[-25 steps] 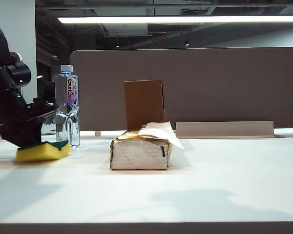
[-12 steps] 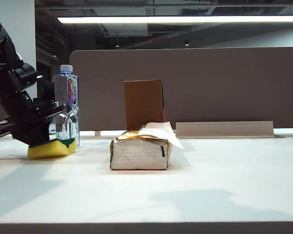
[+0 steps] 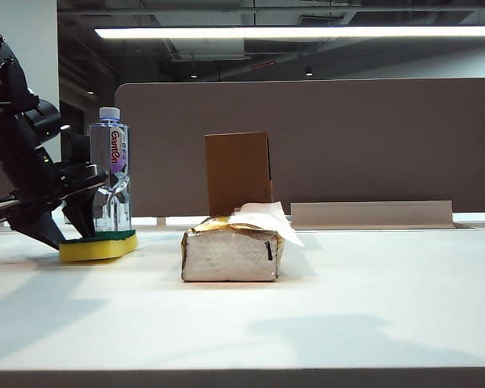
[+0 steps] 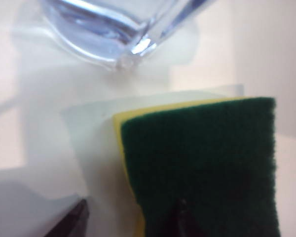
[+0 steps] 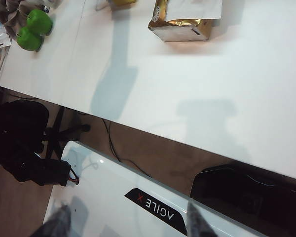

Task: Move the sponge from right to left to wipe the table, avoiding obstacles on the table, and finally reaching the bottle of mineral water.

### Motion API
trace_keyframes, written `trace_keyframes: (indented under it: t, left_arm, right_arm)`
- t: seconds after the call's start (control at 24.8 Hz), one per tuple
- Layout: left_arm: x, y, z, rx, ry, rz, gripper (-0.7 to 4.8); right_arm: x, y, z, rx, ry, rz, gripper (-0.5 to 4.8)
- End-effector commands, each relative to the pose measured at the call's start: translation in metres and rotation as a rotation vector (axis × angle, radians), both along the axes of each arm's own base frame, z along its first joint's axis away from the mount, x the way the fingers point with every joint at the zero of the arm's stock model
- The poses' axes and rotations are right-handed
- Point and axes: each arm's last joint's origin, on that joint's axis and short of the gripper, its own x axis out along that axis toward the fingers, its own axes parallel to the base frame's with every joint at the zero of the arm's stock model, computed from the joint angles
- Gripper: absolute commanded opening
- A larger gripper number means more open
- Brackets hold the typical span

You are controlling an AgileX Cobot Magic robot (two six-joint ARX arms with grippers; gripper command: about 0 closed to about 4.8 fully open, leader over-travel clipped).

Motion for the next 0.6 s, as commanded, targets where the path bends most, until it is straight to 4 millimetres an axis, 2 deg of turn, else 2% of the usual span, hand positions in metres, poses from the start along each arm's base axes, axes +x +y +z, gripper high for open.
trace_keyframes:
  t: [0.04, 0.52, 0.6]
  left_arm:
    - [-0.008, 0.003, -0.012, 0.06, 0.094, 0.028, 2.21]
    - [-0.013, 0.003, 0.018, 0.057, 0.022, 0.022, 2.27]
    - [-0.013, 0.003, 0.022, 0.056, 0.008, 0.022, 2.47]
  right_arm:
    - [-0.003, 0.0, 0.002, 0.008, -0.012, 0.005, 3.01]
    - [-0.008, 0.0, 0.003, 0.008, -0.018, 0.006, 3.01]
    - [-0.009, 0.0, 0.003, 0.008, -0.015, 0.006, 3.01]
